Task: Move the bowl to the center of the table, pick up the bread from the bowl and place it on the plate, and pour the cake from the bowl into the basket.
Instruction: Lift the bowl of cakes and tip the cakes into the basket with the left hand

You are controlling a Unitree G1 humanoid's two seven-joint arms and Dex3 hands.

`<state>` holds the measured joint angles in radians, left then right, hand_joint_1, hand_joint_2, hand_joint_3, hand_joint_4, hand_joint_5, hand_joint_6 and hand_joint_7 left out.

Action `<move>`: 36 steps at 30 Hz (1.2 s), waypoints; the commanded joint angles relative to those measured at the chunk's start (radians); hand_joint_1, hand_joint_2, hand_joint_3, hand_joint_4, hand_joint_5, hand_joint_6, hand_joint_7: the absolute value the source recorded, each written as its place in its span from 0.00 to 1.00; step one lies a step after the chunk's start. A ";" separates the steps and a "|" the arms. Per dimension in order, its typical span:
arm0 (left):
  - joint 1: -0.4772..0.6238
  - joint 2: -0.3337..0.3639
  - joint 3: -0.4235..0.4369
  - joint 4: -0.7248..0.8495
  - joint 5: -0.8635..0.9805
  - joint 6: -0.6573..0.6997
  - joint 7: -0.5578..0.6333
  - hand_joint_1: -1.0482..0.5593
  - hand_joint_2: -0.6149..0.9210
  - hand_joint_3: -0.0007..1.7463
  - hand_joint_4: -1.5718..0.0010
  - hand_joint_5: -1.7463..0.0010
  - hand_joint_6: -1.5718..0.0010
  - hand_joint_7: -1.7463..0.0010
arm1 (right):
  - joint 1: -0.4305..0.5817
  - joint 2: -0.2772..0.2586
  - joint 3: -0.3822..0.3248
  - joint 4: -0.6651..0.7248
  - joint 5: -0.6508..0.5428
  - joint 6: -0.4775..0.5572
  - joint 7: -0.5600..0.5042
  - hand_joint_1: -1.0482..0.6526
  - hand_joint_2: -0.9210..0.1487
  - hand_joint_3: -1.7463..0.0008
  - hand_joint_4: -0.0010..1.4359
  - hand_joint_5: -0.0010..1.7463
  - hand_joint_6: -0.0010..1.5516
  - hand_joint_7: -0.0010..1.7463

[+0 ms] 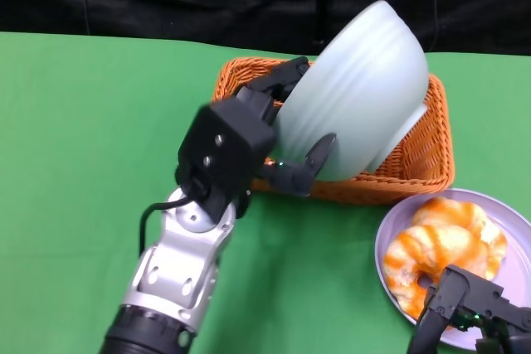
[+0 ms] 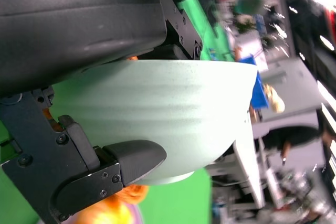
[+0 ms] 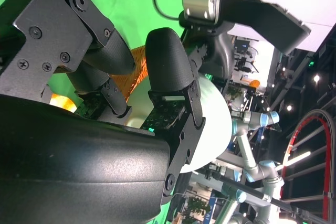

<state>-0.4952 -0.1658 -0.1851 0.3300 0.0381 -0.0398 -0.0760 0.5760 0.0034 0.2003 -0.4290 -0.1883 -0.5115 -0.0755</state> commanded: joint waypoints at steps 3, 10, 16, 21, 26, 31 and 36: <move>-0.058 -0.083 0.085 0.000 -0.118 0.114 0.013 0.52 0.53 1.00 0.32 0.00 0.43 0.00 | 0.012 -0.017 0.021 -0.023 -0.024 -0.035 0.011 0.64 0.68 0.00 0.69 1.00 0.55 0.90; -0.097 -0.176 0.206 0.041 -0.282 0.218 0.057 0.54 0.55 1.00 0.32 0.00 0.43 0.00 | 0.006 -0.018 0.030 -0.028 -0.018 -0.022 0.018 0.66 0.68 0.00 0.69 1.00 0.55 0.90; -0.095 -0.209 0.279 0.048 -0.406 0.248 0.120 0.53 0.56 1.00 0.30 0.00 0.42 0.00 | 0.008 -0.021 0.042 -0.031 -0.021 -0.024 0.021 0.67 0.69 0.00 0.69 1.00 0.55 0.90; -0.101 -0.199 0.331 0.088 -0.517 0.289 0.109 0.53 0.58 1.00 0.32 0.00 0.43 0.00 | 0.009 -0.029 0.041 -0.036 -0.012 -0.021 0.023 0.67 0.69 0.00 0.69 1.00 0.55 0.90; -0.110 -0.199 0.401 0.139 -0.645 0.333 0.112 0.51 0.58 0.98 0.31 0.00 0.43 0.00 | 0.022 -0.030 0.048 -0.051 0.014 0.004 0.030 0.67 0.69 0.00 0.68 1.00 0.55 0.90; -0.120 -0.199 0.443 0.187 -0.725 0.317 0.097 0.52 0.58 0.98 0.30 0.00 0.43 0.00 | 0.020 -0.025 0.055 -0.058 0.040 0.021 0.034 0.68 0.67 0.00 0.66 1.00 0.54 0.90; -0.118 -0.192 0.463 0.215 -0.794 0.315 0.033 0.50 0.58 0.98 0.30 0.00 0.44 0.00 | 0.015 -0.024 0.057 -0.054 0.048 0.033 0.036 0.69 0.67 0.00 0.66 1.00 0.53 0.91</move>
<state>-0.5367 -0.2981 0.2717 0.5343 -0.7409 0.2737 -0.0114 0.5856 -0.0157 0.2440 -0.4618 -0.1353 -0.4795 -0.0490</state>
